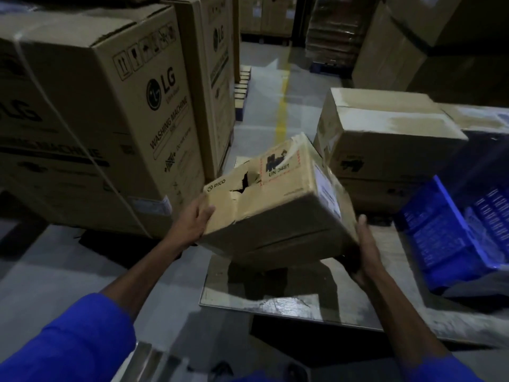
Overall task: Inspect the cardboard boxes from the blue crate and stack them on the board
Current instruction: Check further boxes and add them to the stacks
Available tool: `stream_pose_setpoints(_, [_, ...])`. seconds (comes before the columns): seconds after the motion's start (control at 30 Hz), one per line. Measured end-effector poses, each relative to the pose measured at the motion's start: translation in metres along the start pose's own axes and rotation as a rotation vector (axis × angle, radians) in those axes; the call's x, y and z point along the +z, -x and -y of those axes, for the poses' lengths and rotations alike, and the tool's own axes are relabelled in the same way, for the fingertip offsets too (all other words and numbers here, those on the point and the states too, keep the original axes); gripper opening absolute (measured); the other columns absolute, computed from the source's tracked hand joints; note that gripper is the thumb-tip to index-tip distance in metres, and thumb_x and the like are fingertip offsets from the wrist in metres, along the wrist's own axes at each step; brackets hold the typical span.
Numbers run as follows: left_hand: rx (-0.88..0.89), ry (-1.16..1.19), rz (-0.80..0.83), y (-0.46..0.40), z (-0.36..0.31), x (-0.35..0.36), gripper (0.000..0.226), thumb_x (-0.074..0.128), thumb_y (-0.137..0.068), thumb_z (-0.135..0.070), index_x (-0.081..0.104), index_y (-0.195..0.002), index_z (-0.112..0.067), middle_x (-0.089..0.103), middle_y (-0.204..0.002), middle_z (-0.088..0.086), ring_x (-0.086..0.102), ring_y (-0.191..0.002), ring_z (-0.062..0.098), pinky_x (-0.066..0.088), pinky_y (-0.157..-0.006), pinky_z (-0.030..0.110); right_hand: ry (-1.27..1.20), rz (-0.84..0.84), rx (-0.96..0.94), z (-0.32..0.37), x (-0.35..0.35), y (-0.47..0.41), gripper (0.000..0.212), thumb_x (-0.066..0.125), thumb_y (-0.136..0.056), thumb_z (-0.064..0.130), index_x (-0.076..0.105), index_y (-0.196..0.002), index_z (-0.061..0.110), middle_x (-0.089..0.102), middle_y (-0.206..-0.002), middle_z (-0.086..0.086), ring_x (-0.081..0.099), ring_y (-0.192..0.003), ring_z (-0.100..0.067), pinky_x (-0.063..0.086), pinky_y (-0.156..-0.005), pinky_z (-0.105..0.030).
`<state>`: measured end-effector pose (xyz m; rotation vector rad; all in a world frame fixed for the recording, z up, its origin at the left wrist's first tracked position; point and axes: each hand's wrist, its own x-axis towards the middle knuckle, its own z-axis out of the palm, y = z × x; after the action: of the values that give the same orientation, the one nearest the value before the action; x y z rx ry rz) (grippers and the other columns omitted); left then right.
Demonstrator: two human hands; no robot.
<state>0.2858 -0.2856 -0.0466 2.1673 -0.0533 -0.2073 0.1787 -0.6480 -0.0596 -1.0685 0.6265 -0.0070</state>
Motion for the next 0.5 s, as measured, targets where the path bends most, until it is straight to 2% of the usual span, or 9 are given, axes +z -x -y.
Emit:
stream_pose_setpoints(0.07, [0.032,-0.057,0.091,-0.001,0.002,0.012,0.047,0.039,-0.11,-0.038,0.044,-0.154,-0.021,0.052,-0.126,-0.003,0.053,-0.111,0.017,0.045,-0.08,0.03,-0.077,0.009,-0.038,0.017,-0.005,0.005,0.072,0.048,-0.093,0.071,0.06,-0.14,0.018,0.067,-0.136,-0.018,0.062,-0.129,-0.035,0.058,-0.099,-0.049])
stream_pose_setpoints(0.1, [0.04,-0.025,0.149,0.0,0.003,0.018,0.047,0.039,-0.108,-0.046,0.053,-0.147,-0.025,0.058,-0.123,-0.003,0.058,-0.107,0.017,0.049,-0.079,0.032,-0.073,0.006,-0.064,0.026,-0.005,0.008,0.074,0.048,-0.092,0.072,0.062,-0.138,0.017,0.068,-0.135,-0.017,0.062,-0.13,-0.034,0.058,-0.097,-0.047])
stream_pose_setpoints(0.17, [-0.01,0.102,0.222,0.0,0.004,0.034,0.047,0.042,-0.101,-0.064,0.071,-0.119,-0.032,0.072,-0.101,-0.002,0.067,-0.092,0.015,0.058,-0.079,0.043,0.016,0.0,-0.103,0.041,-0.002,0.014,0.065,0.045,-0.094,0.071,0.067,-0.128,0.019,0.07,-0.132,-0.014,0.062,-0.128,-0.032,0.052,-0.103,-0.05])
stream_pose_setpoints(0.2, [-0.085,0.201,0.239,-0.003,0.003,0.041,0.046,0.046,-0.1,-0.064,0.074,-0.11,-0.029,0.075,-0.099,0.0,0.069,-0.094,0.015,0.06,-0.085,0.048,0.084,-0.001,-0.116,0.046,0.001,0.016,0.06,0.043,-0.097,0.069,0.068,-0.124,0.022,0.07,-0.131,-0.012,0.063,-0.125,-0.031,0.05,-0.105,-0.05])
stream_pose_setpoints(0.27, [-0.249,0.399,0.258,-0.004,-0.009,0.05,0.044,0.046,-0.103,-0.058,0.072,-0.116,-0.025,0.075,-0.114,0.006,0.069,-0.108,0.021,0.059,-0.091,0.047,0.208,0.003,-0.132,0.056,0.006,0.019,0.056,0.039,-0.1,0.067,0.069,-0.121,0.025,0.07,-0.129,-0.01,0.062,-0.123,-0.027,0.047,-0.107,-0.049])
stream_pose_setpoints(0.33, [-0.319,0.518,0.271,-0.003,-0.028,0.048,0.062,0.035,-0.098,-0.072,0.07,-0.123,-0.028,0.076,-0.115,0.003,0.068,-0.11,0.022,0.058,-0.084,0.042,0.295,0.003,-0.137,0.063,0.013,0.024,0.054,0.041,-0.099,0.068,0.07,-0.121,0.027,0.07,-0.128,-0.01,0.062,-0.121,-0.025,0.045,-0.108,-0.049])
stream_pose_setpoints(0.4, [-0.33,0.596,0.292,-0.003,-0.05,0.039,0.08,0.03,-0.081,-0.088,0.071,-0.121,-0.033,0.077,-0.113,-0.001,0.069,-0.107,0.022,0.057,-0.081,0.043,0.37,0.005,-0.142,0.069,0.022,0.027,0.054,0.045,-0.093,0.07,0.071,-0.118,0.03,0.073,-0.122,-0.003,0.064,-0.117,-0.023,0.049,-0.101,-0.048])
stream_pose_setpoints(0.5, [-0.298,0.551,0.316,-0.005,-0.08,0.026,0.079,0.041,-0.073,-0.094,0.071,-0.119,-0.037,0.076,-0.117,0.001,0.068,-0.107,0.027,0.055,-0.086,0.052,0.43,0.044,-0.157,0.079,0.033,0.025,0.054,0.058,-0.082,0.067,0.067,-0.121,0.03,0.071,-0.12,0.002,0.064,-0.115,-0.023,0.052,-0.089,-0.044])
